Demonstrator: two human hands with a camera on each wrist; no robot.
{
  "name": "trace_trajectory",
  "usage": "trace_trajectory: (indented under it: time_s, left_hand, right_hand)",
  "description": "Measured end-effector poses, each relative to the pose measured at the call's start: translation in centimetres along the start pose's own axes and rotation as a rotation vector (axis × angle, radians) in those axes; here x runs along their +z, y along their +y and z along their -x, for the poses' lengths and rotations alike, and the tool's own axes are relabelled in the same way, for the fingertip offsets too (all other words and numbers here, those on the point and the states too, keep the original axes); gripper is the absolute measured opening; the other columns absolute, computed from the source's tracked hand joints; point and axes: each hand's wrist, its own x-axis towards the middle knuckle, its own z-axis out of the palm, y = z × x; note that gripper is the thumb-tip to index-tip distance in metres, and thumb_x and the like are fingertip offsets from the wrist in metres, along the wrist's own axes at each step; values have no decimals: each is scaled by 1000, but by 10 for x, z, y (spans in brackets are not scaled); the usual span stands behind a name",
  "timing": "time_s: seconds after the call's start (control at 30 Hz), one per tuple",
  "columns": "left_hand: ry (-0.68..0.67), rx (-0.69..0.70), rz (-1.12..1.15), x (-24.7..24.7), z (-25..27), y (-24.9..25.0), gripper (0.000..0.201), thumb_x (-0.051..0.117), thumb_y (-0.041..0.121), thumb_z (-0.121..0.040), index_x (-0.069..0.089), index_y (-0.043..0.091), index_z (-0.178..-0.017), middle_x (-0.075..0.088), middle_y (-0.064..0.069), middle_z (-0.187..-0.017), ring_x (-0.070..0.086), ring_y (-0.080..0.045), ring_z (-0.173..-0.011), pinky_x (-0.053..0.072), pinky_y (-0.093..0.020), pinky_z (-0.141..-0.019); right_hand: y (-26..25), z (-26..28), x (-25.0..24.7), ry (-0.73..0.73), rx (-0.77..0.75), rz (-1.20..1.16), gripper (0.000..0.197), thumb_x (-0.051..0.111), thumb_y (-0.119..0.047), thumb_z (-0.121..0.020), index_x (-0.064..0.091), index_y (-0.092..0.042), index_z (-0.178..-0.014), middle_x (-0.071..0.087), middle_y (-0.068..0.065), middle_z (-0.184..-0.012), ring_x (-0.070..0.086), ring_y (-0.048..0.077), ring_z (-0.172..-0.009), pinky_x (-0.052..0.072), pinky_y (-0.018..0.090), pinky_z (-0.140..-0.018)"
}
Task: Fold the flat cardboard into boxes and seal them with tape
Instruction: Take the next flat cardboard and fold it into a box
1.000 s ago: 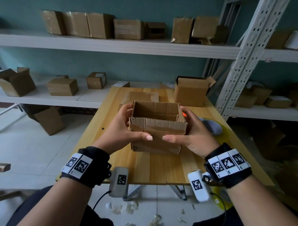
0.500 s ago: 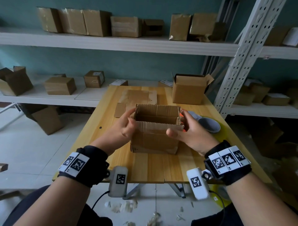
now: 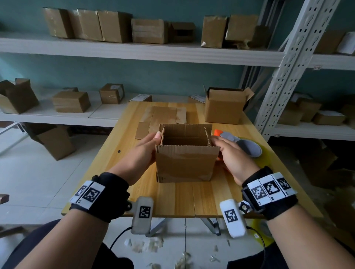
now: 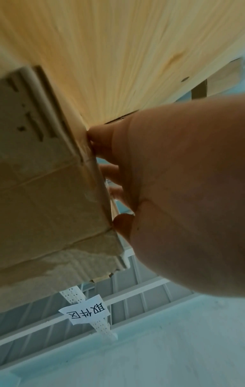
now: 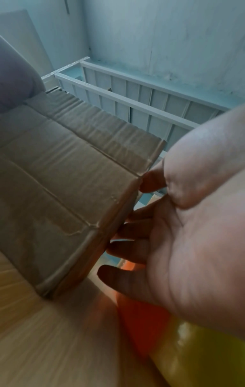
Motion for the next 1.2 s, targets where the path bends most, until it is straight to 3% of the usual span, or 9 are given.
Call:
trace_trajectory:
  time_s: [0.13, 0.33, 0.43, 0.53, 0.6, 0.73, 0.83, 1.0, 1.2]
  left_hand:
    - [21, -9, 20, 0, -5, -3, 46, 39, 49, -113, 53, 31, -153, 68, 0, -139, 65, -21, -128, 47, -45, -116]
    - [22, -7, 36, -3, -12, -11, 63, 42, 62, -107, 43, 30, -161, 61, -3, -150, 58, -25, -138, 41, -49, -122]
    - [50, -3, -4, 1, -12, -11, 83, 45, 76, -97, 35, 31, -165, 46, -3, -164, 45, -23, -149, 34, -48, -127]
    - [80, 9, -48, 2, -12, -11, 97, 42, 83, -85, 27, 32, -167, 35, 1, -171, 35, -22, -155, 27, -50, -129]
    - [90, 11, -59, 1, -13, -12, 98, 38, 84, -86, 26, 31, -167, 33, 1, -172, 32, -22, -157, 25, -51, -130]
    - [105, 3, -51, 1, -14, -13, 95, 37, 82, -90, 26, 28, -168, 32, 0, -172, 31, -23, -157, 25, -51, -130]
    - [101, -8, -51, 1, -12, -12, 99, 41, 83, -85, 34, 25, -165, 41, -2, -167, 37, -25, -154, 28, -52, -129]
    - [78, -12, -64, 0, -11, -12, 95, 42, 84, -85, 44, 26, -161, 47, -2, -164, 41, -24, -152, 29, -52, -128]
    - [80, -25, -67, 3, -11, -12, 68, 38, 68, -105, 45, 26, -159, 51, -3, -158, 45, -24, -147, 30, -50, -128]
  right_hand:
    - [-2, 1, 2, -5, 17, 4, 31, 38, -28, -112, 67, -35, -104, 68, -6, -125, 60, 8, -118, 46, 27, -91]
    - [-3, 4, 4, 8, 36, 50, 36, 38, -34, -111, 73, -26, -104, 67, 5, -129, 61, 19, -120, 45, 44, -108]
    - [-6, 7, 6, 23, 31, 71, 37, 36, -31, -112, 70, -25, -100, 67, 10, -128, 61, 24, -119, 45, 44, -108]
    - [-5, 9, 7, -3, 29, 152, 38, 31, -22, -114, 66, -14, -123, 59, 16, -142, 52, 34, -133, 38, 49, -117]
    - [-3, 9, 7, -9, 22, 180, 41, 27, -22, -115, 56, -12, -142, 50, 11, -151, 43, 31, -143, 32, 44, -119]
    - [1, 5, 9, -36, 40, 79, 34, 35, -40, -112, 66, -34, -123, 55, -2, -149, 47, 19, -141, 33, 46, -122]
    - [9, -4, 9, -19, 54, 45, 61, 42, -64, -90, 62, -37, -141, 59, -9, -147, 50, 15, -140, 35, 50, -122]
    - [17, -11, 8, -3, 76, 3, 93, 48, -84, -65, 56, -41, -146, 60, -13, -148, 51, 17, -140, 34, 52, -122]
    - [13, -6, 11, 37, 82, 9, 48, 47, -55, -106, 54, -33, -148, 52, -4, -156, 45, 22, -145, 30, 53, -124]
